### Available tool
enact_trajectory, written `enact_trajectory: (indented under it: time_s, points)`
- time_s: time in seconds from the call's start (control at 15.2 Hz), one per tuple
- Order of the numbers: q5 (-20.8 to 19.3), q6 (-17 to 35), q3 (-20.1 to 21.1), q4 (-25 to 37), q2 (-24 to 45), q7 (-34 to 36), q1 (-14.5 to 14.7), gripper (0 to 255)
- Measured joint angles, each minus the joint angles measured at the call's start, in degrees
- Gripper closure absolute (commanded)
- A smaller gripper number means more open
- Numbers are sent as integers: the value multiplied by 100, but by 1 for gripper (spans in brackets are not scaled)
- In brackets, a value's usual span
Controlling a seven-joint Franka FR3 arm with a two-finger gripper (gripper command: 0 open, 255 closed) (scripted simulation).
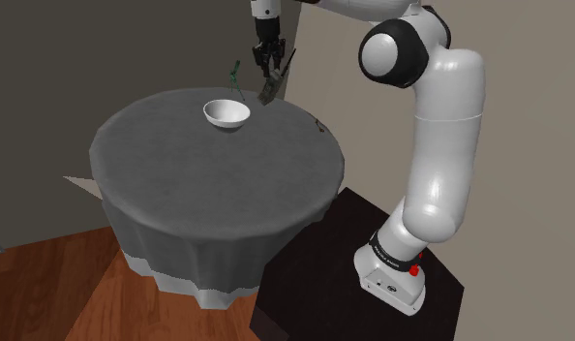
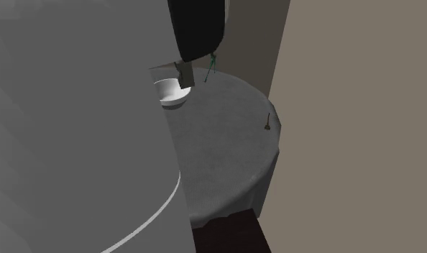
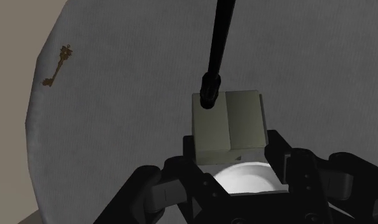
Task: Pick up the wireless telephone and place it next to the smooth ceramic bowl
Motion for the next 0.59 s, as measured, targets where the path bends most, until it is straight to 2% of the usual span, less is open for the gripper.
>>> enact_trajectory:
  time_s: [0.2,0.59]
  points:
    - [87,-132,94,630,538,251,130,255]
    - [103,270,126,285,611,380,194,255]
